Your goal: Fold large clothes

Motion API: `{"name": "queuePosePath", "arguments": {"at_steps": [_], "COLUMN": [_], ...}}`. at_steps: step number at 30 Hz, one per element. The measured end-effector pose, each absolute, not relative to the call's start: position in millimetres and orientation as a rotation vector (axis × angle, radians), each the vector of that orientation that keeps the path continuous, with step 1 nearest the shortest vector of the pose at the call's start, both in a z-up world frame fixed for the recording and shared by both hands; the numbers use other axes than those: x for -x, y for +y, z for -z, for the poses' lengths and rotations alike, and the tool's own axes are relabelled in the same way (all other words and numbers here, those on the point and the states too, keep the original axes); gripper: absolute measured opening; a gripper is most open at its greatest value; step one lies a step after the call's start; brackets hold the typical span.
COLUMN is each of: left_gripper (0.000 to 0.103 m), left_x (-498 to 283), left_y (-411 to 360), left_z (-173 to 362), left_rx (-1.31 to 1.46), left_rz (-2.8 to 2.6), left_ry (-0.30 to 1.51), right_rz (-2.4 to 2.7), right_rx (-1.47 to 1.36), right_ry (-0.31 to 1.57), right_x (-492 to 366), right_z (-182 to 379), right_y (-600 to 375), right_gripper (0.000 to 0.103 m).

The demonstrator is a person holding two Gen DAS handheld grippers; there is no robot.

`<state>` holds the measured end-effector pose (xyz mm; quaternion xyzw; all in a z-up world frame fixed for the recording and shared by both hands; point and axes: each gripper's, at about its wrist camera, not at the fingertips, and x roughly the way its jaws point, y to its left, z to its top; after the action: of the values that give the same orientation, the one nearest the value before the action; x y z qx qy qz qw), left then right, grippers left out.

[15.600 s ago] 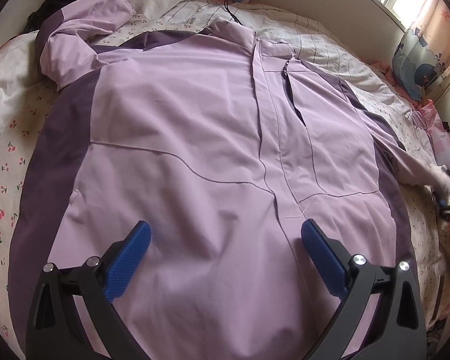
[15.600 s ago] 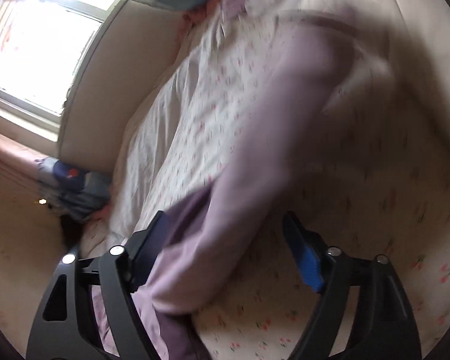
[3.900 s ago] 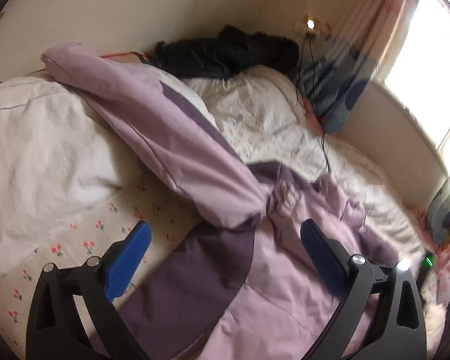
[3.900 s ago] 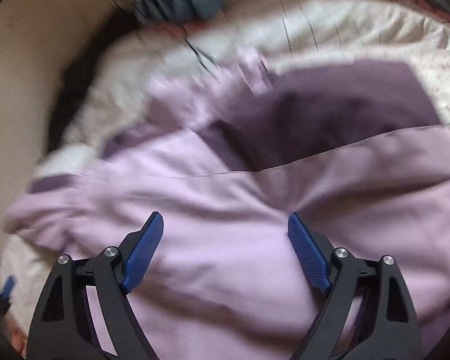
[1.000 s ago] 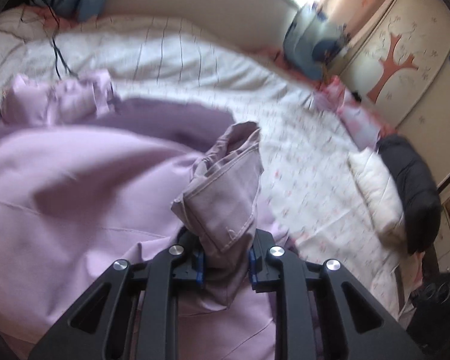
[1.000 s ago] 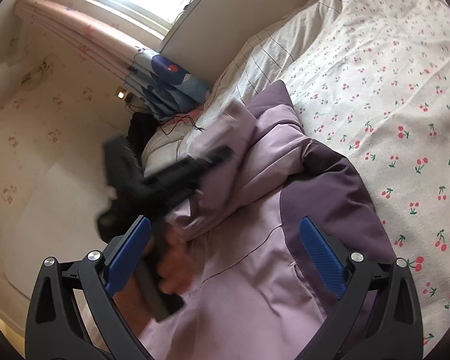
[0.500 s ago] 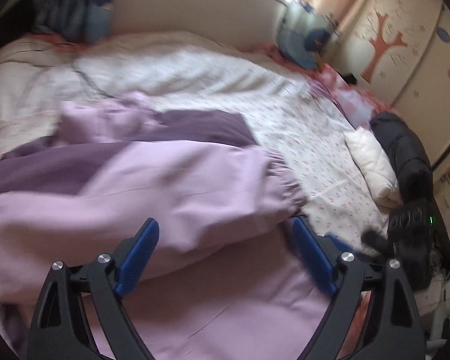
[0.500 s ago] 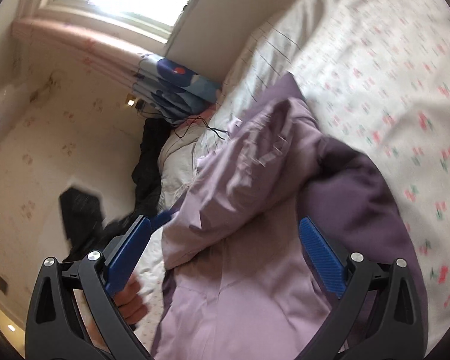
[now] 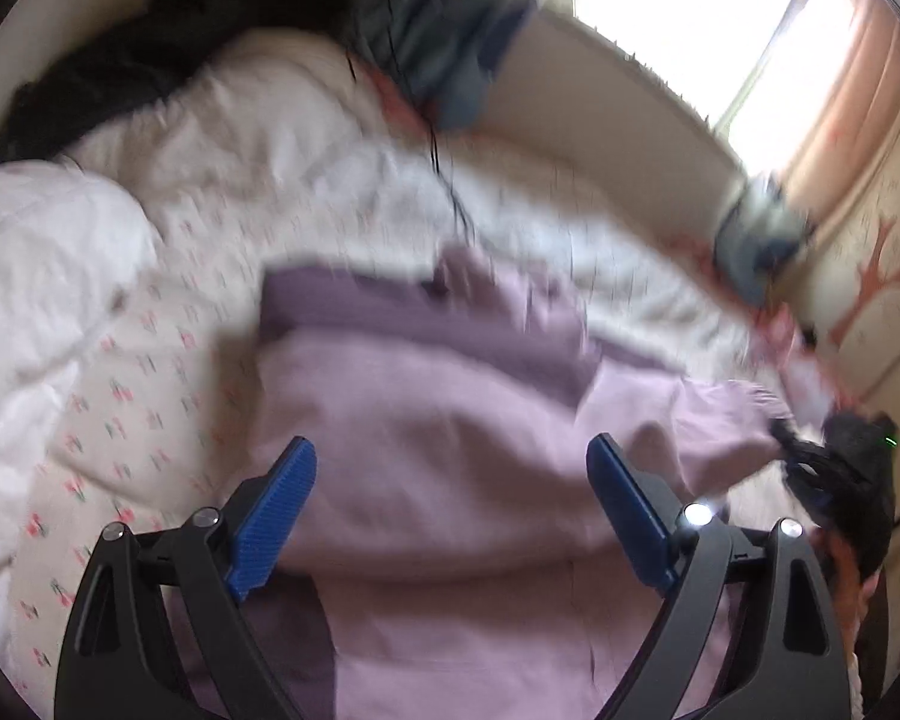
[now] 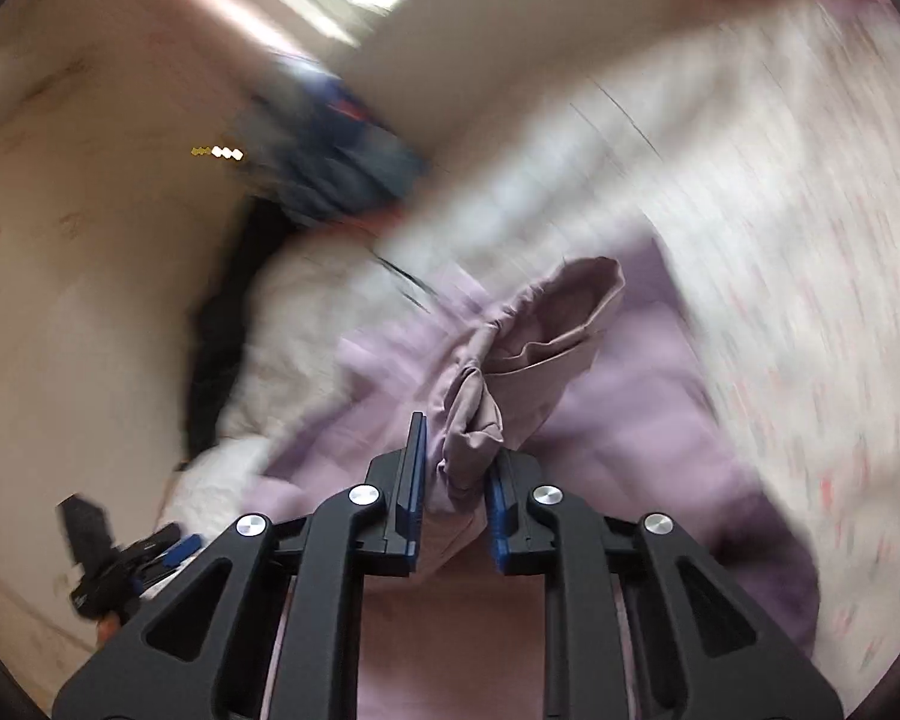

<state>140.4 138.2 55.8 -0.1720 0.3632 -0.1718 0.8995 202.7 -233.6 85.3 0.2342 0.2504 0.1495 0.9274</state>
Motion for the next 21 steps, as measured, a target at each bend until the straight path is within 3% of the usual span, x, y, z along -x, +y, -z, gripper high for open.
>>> {"name": "queuePosePath", "arguments": {"at_steps": [3, 5, 8, 12, 14, 18, 21], "left_gripper": [0.088, 0.088, 0.088, 0.088, 0.088, 0.088, 0.092], "left_x": [-139.1, -147.1, -168.6, -201.8, -203.8, -185.3, -179.7], "left_y": [158.6, 162.1, 153.3, 124.3, 116.3, 117.7, 113.7], "left_z": [-73.3, -75.3, -51.9, 21.2, 38.2, 1.4, -22.7], "left_rx": [0.46, 0.497, 0.52, 0.464, 0.399, 0.357, 0.316], "left_rz": [0.35, 0.347, 0.34, 0.296, 0.263, 0.25, 0.264], "left_ry": [0.601, 0.565, 0.616, 0.858, 0.892, 0.759, 0.665], "right_rz": [-0.353, -0.342, -0.237, -0.193, -0.18, -0.121, -0.193], "right_rx": [-0.413, -0.44, -0.484, -0.591, -0.61, -0.434, -0.257], "right_ry": [0.399, 0.421, 0.59, 0.781, 0.743, 0.558, 0.547], "right_x": [-203.4, -215.2, -238.6, -236.0, -221.1, -203.1, -219.9], "right_z": [-122.5, -111.0, -37.3, 41.2, 34.9, -26.5, -54.2], "right_y": [-229.0, -240.6, -265.5, -292.7, -300.7, -281.3, -229.7], "right_gripper": [0.016, 0.016, 0.016, 0.019, 0.03, 0.036, 0.05]}}
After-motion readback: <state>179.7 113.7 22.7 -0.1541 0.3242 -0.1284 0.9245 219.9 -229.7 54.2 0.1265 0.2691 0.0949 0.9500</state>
